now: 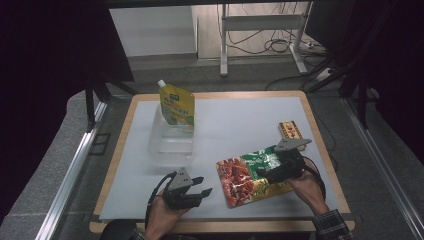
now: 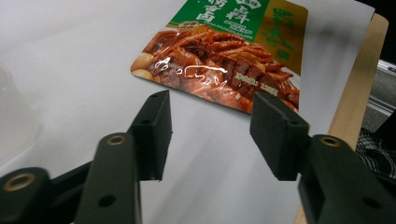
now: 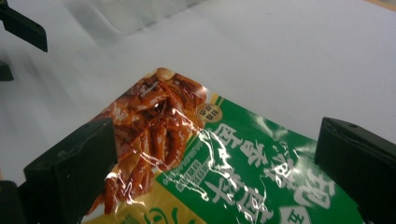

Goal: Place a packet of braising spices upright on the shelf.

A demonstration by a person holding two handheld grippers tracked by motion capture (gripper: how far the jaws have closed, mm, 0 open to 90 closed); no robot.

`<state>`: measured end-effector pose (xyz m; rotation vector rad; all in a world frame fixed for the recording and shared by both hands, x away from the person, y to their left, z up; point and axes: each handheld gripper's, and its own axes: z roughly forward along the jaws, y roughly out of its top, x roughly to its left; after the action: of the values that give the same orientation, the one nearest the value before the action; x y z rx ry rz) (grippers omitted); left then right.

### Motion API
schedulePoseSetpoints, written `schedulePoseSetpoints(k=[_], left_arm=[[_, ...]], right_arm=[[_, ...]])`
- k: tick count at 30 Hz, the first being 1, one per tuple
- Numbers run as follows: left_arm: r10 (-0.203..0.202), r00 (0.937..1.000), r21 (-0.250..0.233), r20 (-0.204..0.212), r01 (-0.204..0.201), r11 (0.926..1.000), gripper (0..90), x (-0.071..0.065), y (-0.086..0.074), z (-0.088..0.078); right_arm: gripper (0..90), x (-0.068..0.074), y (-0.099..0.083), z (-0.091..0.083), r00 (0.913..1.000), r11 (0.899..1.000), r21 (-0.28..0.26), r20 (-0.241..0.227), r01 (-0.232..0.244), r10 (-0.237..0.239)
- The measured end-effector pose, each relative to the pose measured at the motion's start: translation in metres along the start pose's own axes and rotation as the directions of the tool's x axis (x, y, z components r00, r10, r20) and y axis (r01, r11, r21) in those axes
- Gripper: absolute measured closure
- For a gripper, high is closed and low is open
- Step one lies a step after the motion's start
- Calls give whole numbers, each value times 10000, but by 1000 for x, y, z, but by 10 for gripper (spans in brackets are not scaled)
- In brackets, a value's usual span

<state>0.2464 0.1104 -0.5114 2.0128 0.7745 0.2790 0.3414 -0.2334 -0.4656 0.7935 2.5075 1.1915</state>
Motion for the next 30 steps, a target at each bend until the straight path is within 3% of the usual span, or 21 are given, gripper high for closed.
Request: schedulePoseSetpoints(k=[12,18,30], left_arm=[[241,9995,-31,198,-240,9997,741,3,11,18],[703,9968,195,369,-711,9973,874,1,17,29],[1396,9892,769,449,-1428,9868,895,-4,21,56]], right_arm=[[0,-1,-24,-16,9979,9998,85,621,-177,171],[0,-4,-36,-27,9951,9989,68,870,-468,460],[0,-14,-63,-40,9873,9935,214,1161,-1117,1085]])
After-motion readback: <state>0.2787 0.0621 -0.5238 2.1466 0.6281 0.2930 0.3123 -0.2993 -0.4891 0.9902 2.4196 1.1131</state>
